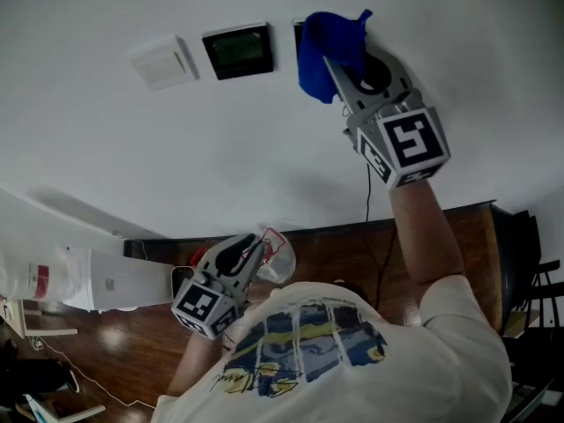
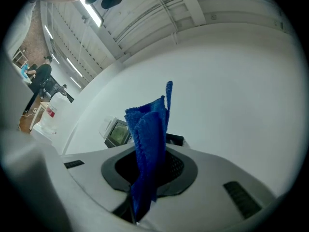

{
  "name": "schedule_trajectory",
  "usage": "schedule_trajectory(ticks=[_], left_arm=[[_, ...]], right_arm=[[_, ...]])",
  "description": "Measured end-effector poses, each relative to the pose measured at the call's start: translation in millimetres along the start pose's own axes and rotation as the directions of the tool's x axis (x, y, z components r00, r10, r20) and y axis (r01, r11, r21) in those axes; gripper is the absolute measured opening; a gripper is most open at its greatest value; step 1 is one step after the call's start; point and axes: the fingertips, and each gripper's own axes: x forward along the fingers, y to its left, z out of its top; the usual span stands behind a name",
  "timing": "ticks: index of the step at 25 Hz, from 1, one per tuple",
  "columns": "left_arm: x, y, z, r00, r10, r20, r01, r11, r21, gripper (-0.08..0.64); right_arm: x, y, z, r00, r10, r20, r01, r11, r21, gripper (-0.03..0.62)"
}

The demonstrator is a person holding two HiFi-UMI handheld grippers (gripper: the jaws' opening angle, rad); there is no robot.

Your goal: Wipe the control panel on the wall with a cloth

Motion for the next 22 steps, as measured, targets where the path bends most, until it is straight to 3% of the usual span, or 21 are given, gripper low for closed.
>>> schedule_trajectory(ticks=[13,22], left_arm=[[27.0,-17.8,10.3,0.999,-0.032,-0.003,0.032,0.999,0.005,0.048],[43.0,-24.3,18.9,1.0,0.027,0.007,-0.026,1.0,-0.006,0.048]], right_arm=[[-42.5,-66.1,-23.6,0.992,-0.114,-0.052,0.113,0.993,-0.011,0.084],[-41.0,-73.9,-32.2,0.997,-0.079,-0.024,0.079,0.997,0.015,0.084]])
